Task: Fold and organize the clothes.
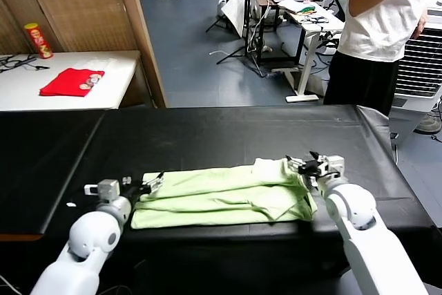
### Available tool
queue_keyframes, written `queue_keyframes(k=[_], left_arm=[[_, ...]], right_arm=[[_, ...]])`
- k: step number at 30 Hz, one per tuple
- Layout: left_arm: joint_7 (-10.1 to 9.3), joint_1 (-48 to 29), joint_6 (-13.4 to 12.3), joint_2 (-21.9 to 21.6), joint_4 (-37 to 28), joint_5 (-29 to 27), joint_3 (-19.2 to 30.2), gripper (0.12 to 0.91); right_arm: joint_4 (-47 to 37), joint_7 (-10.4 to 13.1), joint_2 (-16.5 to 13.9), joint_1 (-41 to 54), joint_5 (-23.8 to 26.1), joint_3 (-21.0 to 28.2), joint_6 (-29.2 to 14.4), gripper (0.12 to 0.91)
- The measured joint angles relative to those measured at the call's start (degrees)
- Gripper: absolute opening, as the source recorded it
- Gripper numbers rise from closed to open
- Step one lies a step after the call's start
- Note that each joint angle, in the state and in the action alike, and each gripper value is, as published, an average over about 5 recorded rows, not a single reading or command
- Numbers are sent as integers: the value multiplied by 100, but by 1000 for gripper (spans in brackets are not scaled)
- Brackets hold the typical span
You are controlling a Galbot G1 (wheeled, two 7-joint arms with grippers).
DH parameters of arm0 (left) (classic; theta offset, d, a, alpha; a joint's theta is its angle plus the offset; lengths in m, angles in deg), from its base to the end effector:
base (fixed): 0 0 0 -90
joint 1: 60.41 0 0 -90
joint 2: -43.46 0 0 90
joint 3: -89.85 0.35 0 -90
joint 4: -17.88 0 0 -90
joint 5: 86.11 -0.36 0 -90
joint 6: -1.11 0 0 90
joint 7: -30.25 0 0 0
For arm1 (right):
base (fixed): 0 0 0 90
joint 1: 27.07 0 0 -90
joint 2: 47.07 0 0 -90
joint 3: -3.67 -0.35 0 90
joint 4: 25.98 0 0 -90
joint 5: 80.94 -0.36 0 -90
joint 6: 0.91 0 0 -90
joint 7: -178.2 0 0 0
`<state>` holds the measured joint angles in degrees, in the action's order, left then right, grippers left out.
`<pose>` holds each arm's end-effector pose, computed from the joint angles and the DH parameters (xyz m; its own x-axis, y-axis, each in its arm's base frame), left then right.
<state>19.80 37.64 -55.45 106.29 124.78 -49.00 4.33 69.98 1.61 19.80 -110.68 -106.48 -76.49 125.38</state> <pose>0.3077 0.0881 -0.2764 -0.8652 0.0995 0.4914 0.0569 0.9933 -0.1010 0.3853 -0.0665 -0.2703 -0.8696 -0.1316 0.4758 -0.1510 0.9885 -0.0025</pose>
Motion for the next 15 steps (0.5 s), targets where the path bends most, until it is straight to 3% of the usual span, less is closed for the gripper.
queue_keyframes(k=[3, 6, 11, 15], left_arm=[[-4, -40, 7, 57, -138, 65, -3, 795], [-7, -38, 5, 83, -189, 114, -10, 727], [-22, -47, -43, 144, -275, -62, -4, 462], [73, -61, -279, 217, -373, -505, 56, 245]], right_arm=[[-62, 8, 91, -25, 68, 21, 32, 627], [-70, 48, 162, -86, 151, 16, 29, 467], [2, 292, 306, -242, 420, -31, -165, 204], [80, 571, 478, -408, 707, -75, -431, 161]])
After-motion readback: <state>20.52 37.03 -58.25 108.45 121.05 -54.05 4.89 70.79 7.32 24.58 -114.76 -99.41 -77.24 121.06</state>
